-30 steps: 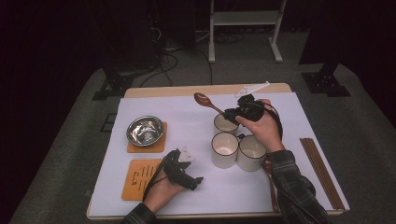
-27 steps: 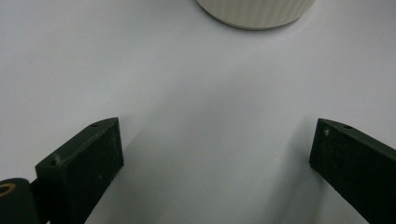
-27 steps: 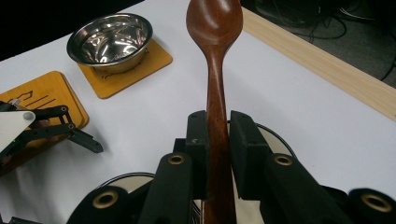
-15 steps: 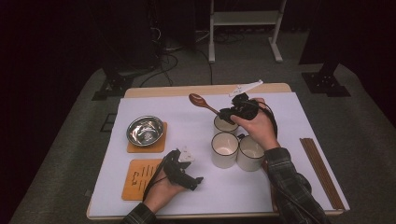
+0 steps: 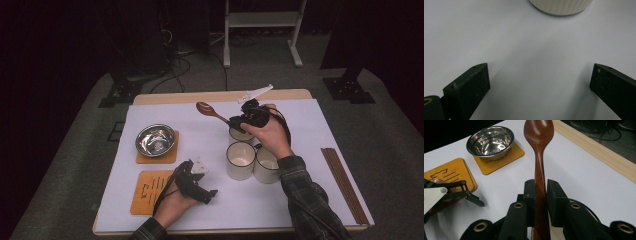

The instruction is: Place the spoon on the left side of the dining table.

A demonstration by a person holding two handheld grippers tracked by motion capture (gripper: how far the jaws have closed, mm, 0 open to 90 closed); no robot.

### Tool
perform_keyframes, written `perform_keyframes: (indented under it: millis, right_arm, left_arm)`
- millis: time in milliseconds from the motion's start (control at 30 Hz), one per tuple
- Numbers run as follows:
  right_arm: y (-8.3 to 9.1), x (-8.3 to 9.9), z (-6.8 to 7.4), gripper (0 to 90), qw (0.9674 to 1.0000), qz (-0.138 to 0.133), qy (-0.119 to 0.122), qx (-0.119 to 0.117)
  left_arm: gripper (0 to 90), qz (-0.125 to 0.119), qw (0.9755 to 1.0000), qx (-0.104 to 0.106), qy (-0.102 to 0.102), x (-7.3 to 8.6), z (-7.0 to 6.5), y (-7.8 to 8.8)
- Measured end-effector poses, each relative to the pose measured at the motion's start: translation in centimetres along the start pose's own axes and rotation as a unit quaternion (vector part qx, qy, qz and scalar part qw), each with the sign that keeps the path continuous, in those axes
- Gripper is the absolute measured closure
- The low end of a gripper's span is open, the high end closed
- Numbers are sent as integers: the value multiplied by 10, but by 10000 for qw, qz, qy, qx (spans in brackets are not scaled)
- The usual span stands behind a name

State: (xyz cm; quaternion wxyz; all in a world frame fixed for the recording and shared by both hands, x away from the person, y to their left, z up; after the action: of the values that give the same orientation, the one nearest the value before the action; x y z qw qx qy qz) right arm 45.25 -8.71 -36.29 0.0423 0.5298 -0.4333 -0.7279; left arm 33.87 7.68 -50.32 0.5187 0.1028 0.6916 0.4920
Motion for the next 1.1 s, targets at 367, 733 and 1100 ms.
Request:
perform_keyframes:
  millis: [367, 733, 1100]
  right_arm:
    - [-9, -9, 8, 775, 9999, 63, 108, -80]
    - [-21, -14, 16, 775, 9995, 115, 216, -199]
    - [-30, -19, 22, 775, 9990, 133, 283, -322]
  left_arm:
    - [17, -24, 10000, 4, 22, 0, 0, 0]
    - [17, -16, 10000, 1, 12, 0, 0, 0]
    - [17, -18, 10000, -4, 7, 0, 0, 0]
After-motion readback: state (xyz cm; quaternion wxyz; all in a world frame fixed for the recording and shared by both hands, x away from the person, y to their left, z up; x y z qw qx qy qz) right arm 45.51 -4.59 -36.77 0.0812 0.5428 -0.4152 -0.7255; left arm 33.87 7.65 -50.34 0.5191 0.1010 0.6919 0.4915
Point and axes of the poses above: each handheld gripper's, and its own axes: y roughly backward along the jaws, x roughly out of its underside, z roughly to its left, the point moved 6 cm from there along -y, roughly forward along the jaws, and after that the axes turned 3 degrees about z, right-handed, at the moved point
